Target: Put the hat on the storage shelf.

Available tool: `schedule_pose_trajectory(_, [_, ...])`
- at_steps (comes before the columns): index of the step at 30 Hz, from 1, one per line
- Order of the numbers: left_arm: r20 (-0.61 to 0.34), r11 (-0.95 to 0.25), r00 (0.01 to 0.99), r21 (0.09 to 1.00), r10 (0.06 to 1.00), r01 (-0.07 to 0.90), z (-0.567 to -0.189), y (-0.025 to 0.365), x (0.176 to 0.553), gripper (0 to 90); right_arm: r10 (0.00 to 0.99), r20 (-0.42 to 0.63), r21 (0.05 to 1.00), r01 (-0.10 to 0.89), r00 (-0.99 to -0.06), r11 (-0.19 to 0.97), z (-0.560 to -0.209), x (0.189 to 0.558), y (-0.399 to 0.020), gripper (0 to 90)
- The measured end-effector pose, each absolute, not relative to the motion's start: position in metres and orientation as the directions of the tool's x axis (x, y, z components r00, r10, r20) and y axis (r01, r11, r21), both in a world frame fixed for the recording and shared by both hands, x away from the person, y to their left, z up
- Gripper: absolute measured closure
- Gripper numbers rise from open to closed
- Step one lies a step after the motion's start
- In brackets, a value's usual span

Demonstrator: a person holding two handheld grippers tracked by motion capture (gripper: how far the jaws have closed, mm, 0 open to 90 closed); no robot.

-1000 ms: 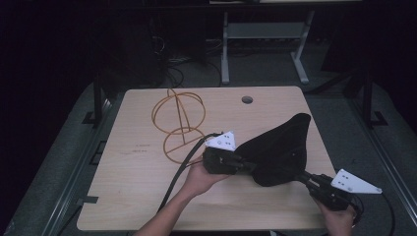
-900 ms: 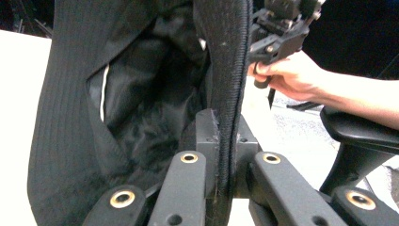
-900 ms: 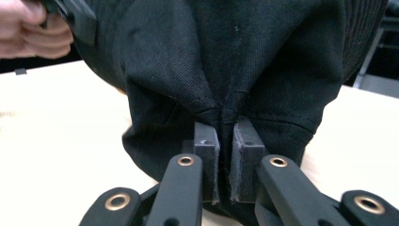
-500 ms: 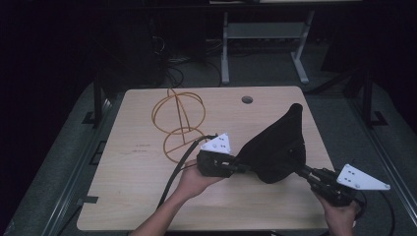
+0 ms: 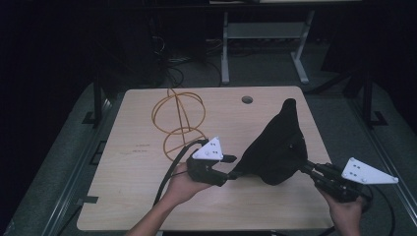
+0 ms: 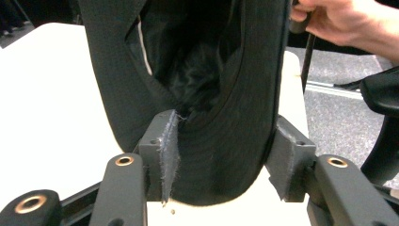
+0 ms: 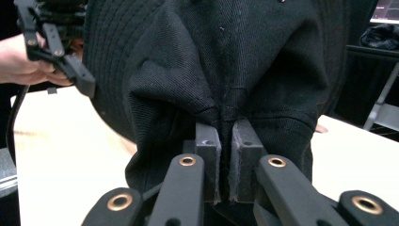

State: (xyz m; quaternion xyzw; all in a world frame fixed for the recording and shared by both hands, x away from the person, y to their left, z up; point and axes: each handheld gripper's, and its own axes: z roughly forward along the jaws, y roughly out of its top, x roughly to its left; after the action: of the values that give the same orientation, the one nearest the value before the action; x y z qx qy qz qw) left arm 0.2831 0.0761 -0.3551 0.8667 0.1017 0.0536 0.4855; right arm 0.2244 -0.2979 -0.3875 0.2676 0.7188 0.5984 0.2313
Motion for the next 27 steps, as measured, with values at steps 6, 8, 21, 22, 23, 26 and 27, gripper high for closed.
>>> schedule_pose_trajectory(6, [0.011,-0.522,0.969,0.844,0.247,0.123,-0.358,0.093,0.276,44.2,0.658,-0.024,0.982,0.106,-0.753,0.157,-0.375,0.23,-0.296,84.0])
schedule_pose_trajectory(8, [0.012,-0.524,0.966,0.842,0.257,0.128,-0.361,0.098,0.274,42.7,0.655,-0.019,0.982,0.109,-0.755,0.153,-0.371,0.231,-0.295,84.0])
schedule_pose_trajectory(21, [0.016,-0.535,0.955,0.831,0.297,0.152,-0.375,0.133,0.265,39.0,0.647,-0.007,0.983,0.113,-0.763,0.145,-0.349,0.245,-0.287,84.1])
schedule_pose_trajectory(22, [0.018,-0.536,0.954,0.831,0.3,0.153,-0.376,0.136,0.265,38.9,0.646,-0.009,0.983,0.113,-0.763,0.147,-0.348,0.247,-0.286,84.1])
schedule_pose_trajectory(23, [0.02,-0.538,0.953,0.829,0.302,0.152,-0.377,0.138,0.264,38.4,0.645,-0.004,0.983,0.117,-0.764,0.145,-0.346,0.249,-0.284,84.1])
schedule_pose_trajectory(26, [0.011,-0.536,0.95,0.828,0.313,0.167,-0.381,0.144,0.263,37.4,0.637,0.003,0.983,0.12,-0.77,0.141,-0.341,0.255,-0.28,84.1])
schedule_pose_trajectory(27, [0.012,-0.537,0.949,0.827,0.316,0.168,-0.382,0.146,0.263,37.0,0.637,0.006,0.983,0.122,-0.771,0.139,-0.339,0.257,-0.279,84.1])
